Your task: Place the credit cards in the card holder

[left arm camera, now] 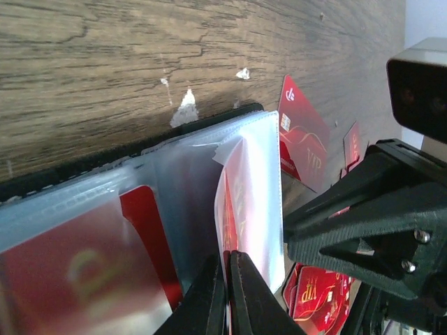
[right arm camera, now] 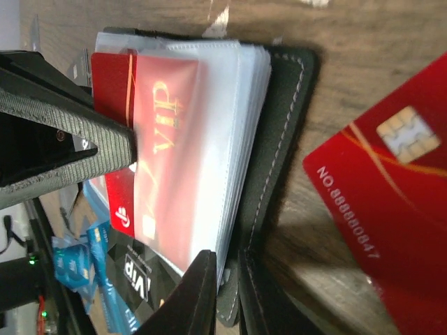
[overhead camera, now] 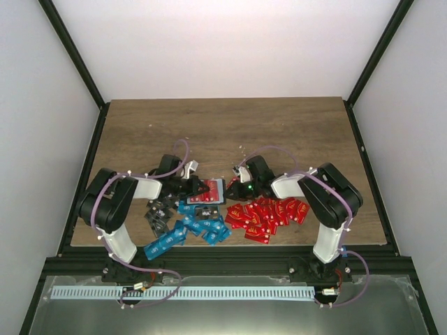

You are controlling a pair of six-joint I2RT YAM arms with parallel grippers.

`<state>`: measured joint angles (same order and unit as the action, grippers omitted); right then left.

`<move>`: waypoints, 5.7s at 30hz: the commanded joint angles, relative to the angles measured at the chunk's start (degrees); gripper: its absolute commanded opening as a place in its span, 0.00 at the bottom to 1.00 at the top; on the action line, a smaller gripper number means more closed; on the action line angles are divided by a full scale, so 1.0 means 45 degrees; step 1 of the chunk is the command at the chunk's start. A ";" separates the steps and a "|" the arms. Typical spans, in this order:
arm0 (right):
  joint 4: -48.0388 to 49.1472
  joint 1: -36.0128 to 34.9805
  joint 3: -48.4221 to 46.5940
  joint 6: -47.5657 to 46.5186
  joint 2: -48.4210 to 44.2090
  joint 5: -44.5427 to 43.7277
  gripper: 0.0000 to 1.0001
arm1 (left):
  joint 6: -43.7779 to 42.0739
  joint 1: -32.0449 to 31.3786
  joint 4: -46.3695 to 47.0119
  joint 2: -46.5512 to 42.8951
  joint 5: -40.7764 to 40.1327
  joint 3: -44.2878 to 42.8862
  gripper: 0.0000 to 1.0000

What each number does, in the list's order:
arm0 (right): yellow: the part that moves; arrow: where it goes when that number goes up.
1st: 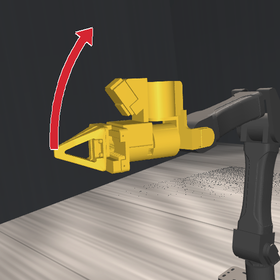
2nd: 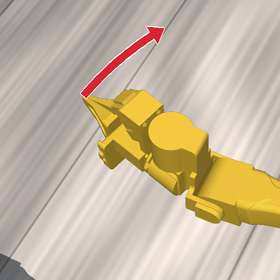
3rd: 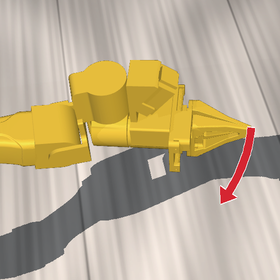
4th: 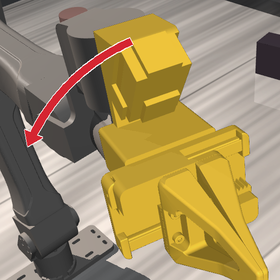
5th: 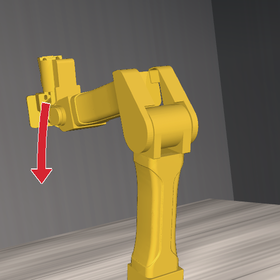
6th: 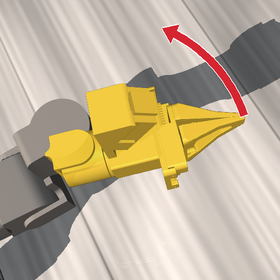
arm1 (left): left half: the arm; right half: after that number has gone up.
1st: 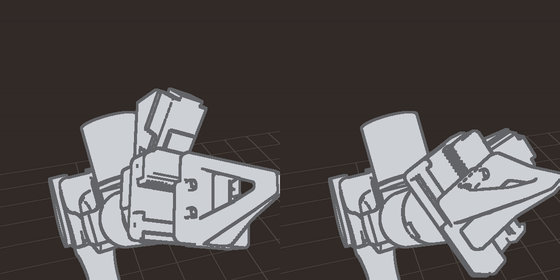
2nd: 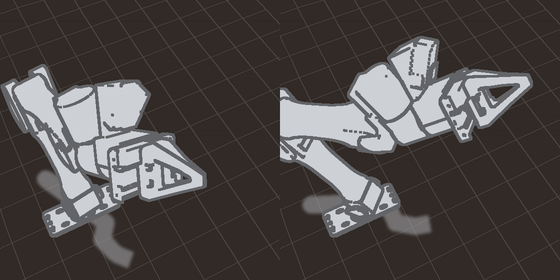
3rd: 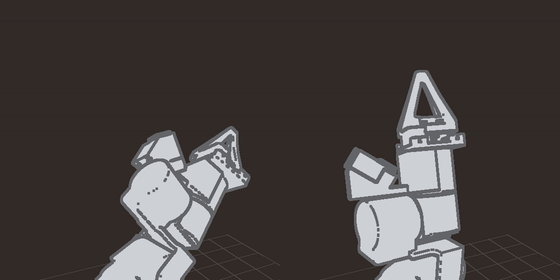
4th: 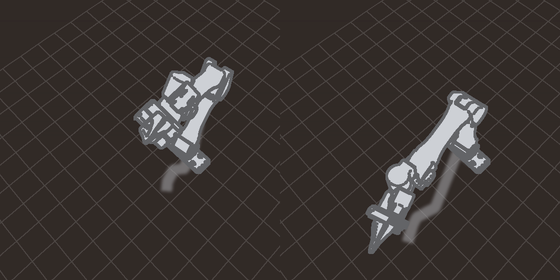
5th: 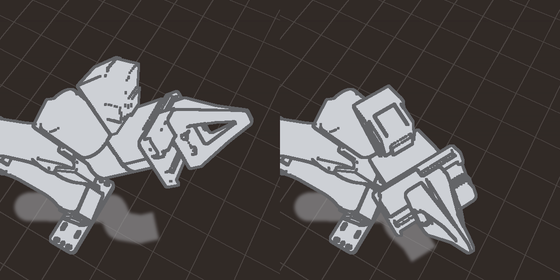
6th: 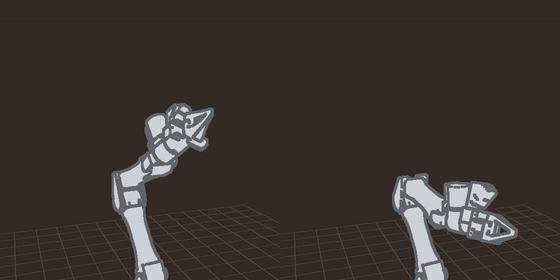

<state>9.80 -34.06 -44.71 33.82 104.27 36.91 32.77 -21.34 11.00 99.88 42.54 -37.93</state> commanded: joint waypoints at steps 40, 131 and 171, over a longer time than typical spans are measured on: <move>-0.0651 0.0072 -0.0326 -0.0722 -0.0966 -0.1323 0.01 | 0.1207 -0.1313 -0.0414 0.1511 -0.0882 -0.0618 0.11; -0.1132 -0.1882 -0.2383 -0.1289 0.1861 -0.0273 0.01 | 0.0465 -0.2433 -0.5191 -0.3185 -0.6789 0.0497 0.80; -0.4163 -0.1864 -0.2361 -0.1734 -0.1715 -0.3847 0.19 | 0.0253 -0.2874 -0.2250 -0.3417 -0.4679 -0.0021 0.70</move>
<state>-4.19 -42.28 -55.46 27.27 101.41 26.04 35.38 -33.17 0.71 83.09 21.89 -35.40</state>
